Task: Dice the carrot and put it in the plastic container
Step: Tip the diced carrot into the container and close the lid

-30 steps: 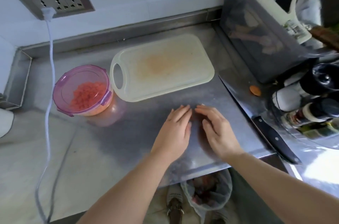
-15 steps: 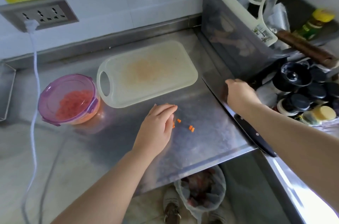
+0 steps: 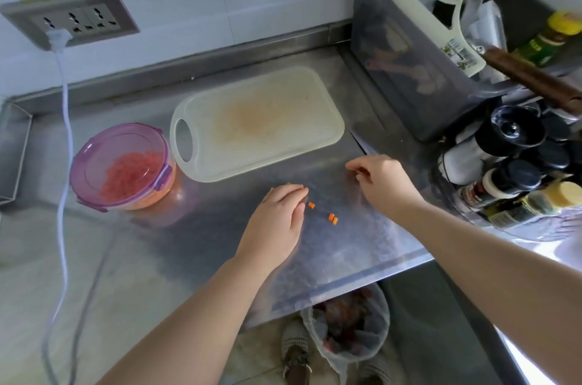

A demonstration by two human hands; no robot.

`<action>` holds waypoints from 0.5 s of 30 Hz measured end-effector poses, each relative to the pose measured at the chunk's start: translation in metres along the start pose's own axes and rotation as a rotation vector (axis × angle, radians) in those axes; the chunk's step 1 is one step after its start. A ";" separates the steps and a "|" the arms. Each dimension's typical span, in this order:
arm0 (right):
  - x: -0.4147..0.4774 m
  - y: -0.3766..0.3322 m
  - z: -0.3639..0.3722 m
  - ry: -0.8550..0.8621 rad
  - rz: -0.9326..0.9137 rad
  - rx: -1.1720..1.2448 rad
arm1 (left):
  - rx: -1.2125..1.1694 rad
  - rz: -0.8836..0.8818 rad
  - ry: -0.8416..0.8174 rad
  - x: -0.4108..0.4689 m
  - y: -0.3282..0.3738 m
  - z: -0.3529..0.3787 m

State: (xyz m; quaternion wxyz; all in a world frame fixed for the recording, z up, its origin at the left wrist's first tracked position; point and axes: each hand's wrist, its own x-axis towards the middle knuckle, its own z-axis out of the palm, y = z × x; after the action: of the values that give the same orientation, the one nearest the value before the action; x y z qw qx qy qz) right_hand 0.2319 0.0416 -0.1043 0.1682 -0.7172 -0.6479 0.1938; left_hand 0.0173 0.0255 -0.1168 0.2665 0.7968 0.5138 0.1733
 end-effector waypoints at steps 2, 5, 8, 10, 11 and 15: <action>-0.002 -0.001 0.001 0.084 0.057 0.096 | 0.007 -0.013 -0.021 -0.001 -0.001 0.002; -0.005 -0.004 -0.003 0.113 0.063 0.184 | 0.020 -0.010 -0.025 -0.001 -0.003 0.003; -0.012 -0.011 0.005 0.086 -0.020 0.180 | 0.016 -0.018 -0.032 -0.002 -0.003 0.003; -0.015 -0.010 0.010 0.140 -0.035 0.178 | 0.005 -0.025 -0.039 -0.002 -0.004 0.004; -0.016 -0.008 0.013 0.160 -0.023 0.191 | 0.000 -0.031 -0.044 -0.003 -0.004 0.004; -0.030 -0.014 0.028 0.154 -0.080 0.261 | -0.053 -0.052 -0.046 -0.006 -0.002 0.005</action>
State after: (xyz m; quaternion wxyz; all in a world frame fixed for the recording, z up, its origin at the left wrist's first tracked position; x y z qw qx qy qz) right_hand 0.2030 0.0130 -0.1201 0.3167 -0.6758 -0.6303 0.2138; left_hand 0.0164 0.0197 -0.1220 0.3035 0.7797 0.5233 0.1615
